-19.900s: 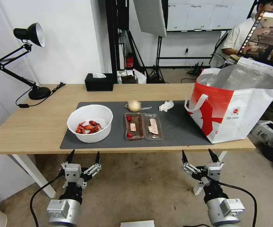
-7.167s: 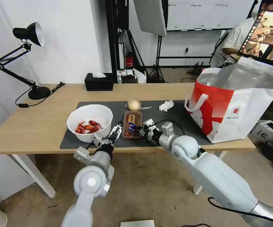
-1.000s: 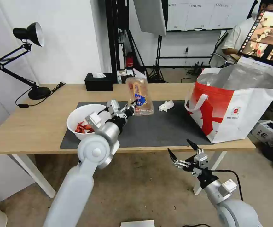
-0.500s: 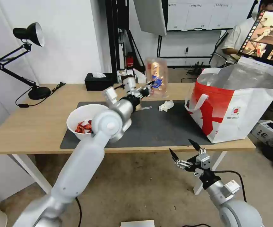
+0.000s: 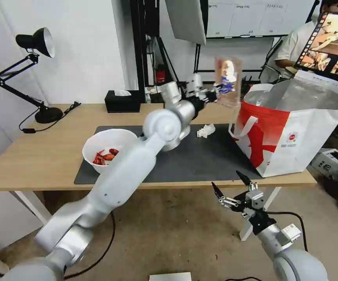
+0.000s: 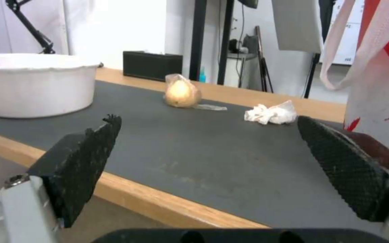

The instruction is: Pick up the trash from the table and place it into the takeout bag.

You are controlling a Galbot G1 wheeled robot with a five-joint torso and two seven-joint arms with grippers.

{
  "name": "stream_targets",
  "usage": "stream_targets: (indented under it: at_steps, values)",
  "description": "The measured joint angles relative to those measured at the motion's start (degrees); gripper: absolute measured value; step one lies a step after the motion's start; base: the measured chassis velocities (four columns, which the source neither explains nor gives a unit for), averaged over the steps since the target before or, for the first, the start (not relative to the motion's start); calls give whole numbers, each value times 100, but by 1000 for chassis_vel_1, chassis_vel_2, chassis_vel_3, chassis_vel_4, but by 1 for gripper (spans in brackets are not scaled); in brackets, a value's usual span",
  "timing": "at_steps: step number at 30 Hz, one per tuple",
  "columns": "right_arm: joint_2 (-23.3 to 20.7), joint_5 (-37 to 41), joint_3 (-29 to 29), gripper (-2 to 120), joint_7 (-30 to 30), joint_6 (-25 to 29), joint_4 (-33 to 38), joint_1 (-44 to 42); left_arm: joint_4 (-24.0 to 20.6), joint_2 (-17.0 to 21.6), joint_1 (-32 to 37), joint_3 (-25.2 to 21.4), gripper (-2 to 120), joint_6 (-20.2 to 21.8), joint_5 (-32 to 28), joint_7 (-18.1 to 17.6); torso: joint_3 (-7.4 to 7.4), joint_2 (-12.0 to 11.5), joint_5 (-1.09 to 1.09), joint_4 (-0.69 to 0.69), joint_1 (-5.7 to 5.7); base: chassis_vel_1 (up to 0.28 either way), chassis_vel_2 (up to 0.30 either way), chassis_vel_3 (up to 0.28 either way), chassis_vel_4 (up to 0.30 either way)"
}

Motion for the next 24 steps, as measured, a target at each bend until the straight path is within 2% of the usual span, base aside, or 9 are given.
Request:
stream_targets:
  at_steps: [12,14,24]
  values:
    - [82,23,17,100,-46,-13,71,-24,611,-244,-520,271,0,-70,-3,166,0,0,-1,1,0,0,0,0,0]
    - [115,26,18,100,-56,-22,98,-19,865,-363,-700,383,0,-84,-3,229,0,0,-1,1,0,0,0,0,0]
    - [171,40,28,100,-80,-46,164,-37,1421,-661,-1056,597,0,-139,21,376,0,0,-1,1,0,0,0,0,0]
